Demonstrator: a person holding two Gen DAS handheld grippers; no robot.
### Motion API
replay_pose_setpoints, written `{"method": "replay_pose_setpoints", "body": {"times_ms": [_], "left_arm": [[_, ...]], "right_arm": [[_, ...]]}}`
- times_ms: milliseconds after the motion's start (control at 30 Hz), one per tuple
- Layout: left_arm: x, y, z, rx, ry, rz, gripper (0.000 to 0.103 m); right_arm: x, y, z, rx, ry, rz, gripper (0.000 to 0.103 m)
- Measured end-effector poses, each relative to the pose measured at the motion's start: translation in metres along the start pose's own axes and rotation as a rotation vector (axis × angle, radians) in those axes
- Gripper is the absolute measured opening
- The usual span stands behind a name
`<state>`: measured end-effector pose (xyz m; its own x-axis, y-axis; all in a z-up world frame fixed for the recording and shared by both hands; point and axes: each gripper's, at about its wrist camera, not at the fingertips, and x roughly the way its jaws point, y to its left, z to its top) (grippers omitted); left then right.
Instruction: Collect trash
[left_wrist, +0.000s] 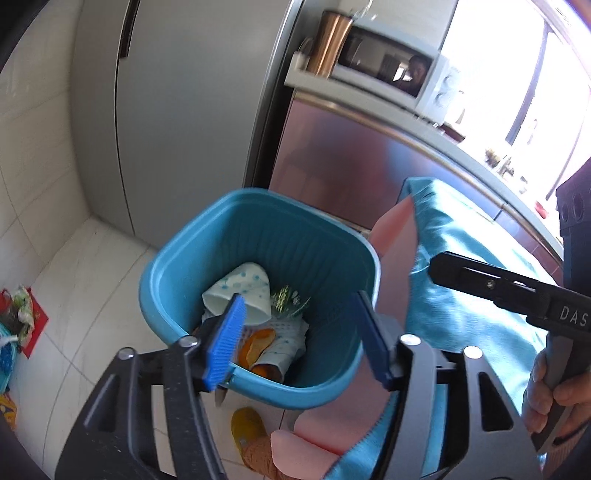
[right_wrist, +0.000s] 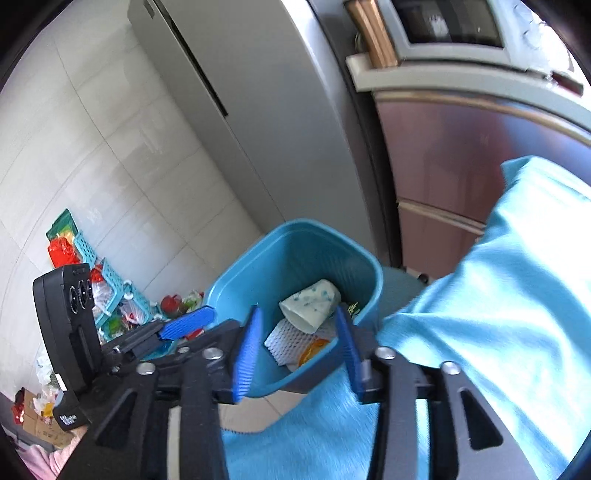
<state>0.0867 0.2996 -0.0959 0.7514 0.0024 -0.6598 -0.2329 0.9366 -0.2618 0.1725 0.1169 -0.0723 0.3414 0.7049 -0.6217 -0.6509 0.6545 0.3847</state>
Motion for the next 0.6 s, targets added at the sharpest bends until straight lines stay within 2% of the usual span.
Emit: {"method": "replay_pose_setpoints", "body": {"times_ms": [67, 133, 167, 233, 333, 600], "left_arm": [[-0.016, -0.007, 0.000, 0.026, -0.046, -0.010, 0.083], [-0.031, -0.016, -0.002, 0.061, -0.088, -0.014, 0.098], [-0.038, -0.021, -0.003, 0.074, -0.108, -0.014, 0.097], [-0.050, -0.032, -0.007, 0.101, -0.144, -0.022, 0.097], [-0.064, -0.050, -0.013, 0.126, -0.192, -0.018, 0.097], [-0.087, -0.107, -0.030, 0.190, -0.273, -0.044, 0.097]], "right_arm": [[-0.018, -0.001, -0.005, -0.012, -0.041, -0.020, 0.064], [-0.037, -0.002, -0.012, -0.015, -0.087, -0.049, 0.072], [-0.047, -0.004, -0.016, -0.017, -0.110, -0.066, 0.082], [-0.067, -0.006, -0.026, -0.024, -0.162, -0.124, 0.093], [-0.096, -0.009, -0.043, -0.033, -0.233, -0.203, 0.096], [-0.162, -0.020, -0.099, 0.018, -0.409, -0.457, 0.096]]}}
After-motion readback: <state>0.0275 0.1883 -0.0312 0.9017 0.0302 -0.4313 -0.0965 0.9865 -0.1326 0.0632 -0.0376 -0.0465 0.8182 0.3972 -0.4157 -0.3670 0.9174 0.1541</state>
